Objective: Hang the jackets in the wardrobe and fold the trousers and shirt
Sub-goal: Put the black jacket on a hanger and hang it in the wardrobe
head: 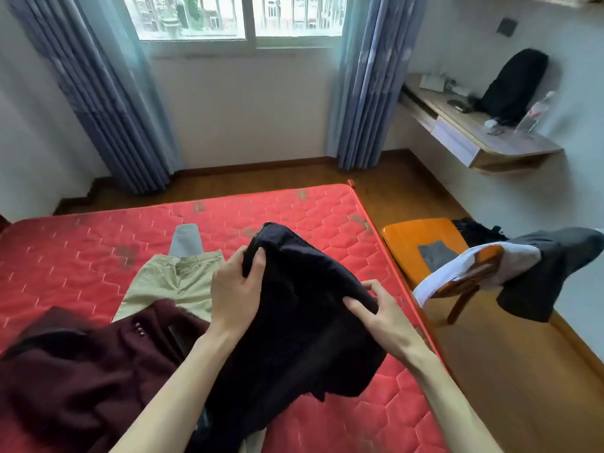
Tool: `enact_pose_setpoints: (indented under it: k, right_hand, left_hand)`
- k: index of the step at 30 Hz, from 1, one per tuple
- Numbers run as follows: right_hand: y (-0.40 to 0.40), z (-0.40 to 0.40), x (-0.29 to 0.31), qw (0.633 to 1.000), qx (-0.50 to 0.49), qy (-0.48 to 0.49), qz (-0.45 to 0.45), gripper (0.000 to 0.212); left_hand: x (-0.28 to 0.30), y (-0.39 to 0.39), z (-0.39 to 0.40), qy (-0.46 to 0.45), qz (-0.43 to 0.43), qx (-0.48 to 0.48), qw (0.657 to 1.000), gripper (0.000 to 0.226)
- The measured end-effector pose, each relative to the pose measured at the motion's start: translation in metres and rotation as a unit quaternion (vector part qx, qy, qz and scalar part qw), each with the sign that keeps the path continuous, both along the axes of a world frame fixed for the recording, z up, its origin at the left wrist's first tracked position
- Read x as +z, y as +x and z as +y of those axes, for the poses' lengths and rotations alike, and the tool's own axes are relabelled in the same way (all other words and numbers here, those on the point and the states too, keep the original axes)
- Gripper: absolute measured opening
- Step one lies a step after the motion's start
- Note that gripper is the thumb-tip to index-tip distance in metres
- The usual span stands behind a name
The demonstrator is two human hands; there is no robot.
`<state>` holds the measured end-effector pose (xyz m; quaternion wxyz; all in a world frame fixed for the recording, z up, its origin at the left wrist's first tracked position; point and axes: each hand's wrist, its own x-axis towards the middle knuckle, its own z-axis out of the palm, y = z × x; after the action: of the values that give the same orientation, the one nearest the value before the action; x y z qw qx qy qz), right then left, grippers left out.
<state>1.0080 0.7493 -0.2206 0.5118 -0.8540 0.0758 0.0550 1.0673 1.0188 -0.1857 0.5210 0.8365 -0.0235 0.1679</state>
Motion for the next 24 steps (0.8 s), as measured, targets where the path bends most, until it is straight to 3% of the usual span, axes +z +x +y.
enact_pose_setpoints:
  k: [2,6,13,17,18,20,22,24]
  right_hand:
    - [0.001,0.005,0.035,0.999,0.027,0.028,-0.029,0.028]
    - [0.005,0.012,0.094,0.988,0.036,0.007,-0.152,0.011]
    - [0.003,0.028,0.197,0.959,0.053,-0.053,-0.272,0.013]
    - [-0.003,0.036,0.244,0.949,0.089,-0.063,-0.295,0.013]
    - [-0.004,0.037,0.254,0.945,0.099,-0.070,-0.303,0.013]
    - [-0.007,0.038,0.269,0.936,0.121,-0.094,-0.317,0.012]
    - [-0.009,0.040,0.278,0.928,0.146,-0.116,-0.322,0.012]
    - [-0.012,0.041,0.283,0.923,0.161,-0.129,-0.326,0.013]
  left_hand:
    - [0.018,-0.009,0.007,-0.046,0.000,0.020,0.999,0.038]
    - [0.037,-0.026,0.024,-0.072,0.000,0.012,0.997,0.029]
    - [0.086,-0.043,0.044,-0.104,-0.012,-0.033,0.994,0.034]
    - [0.120,-0.051,0.041,-0.115,0.015,0.010,0.993,0.009]
    - [0.129,-0.053,0.037,-0.087,0.008,0.054,0.995,0.023]
    - [0.148,-0.060,0.029,-0.005,-0.086,0.092,0.992,0.049]
    - [0.171,-0.067,0.016,0.088,-0.216,0.020,0.972,0.052]
    - [0.183,-0.067,0.001,0.181,-0.254,-0.084,0.947,0.057]
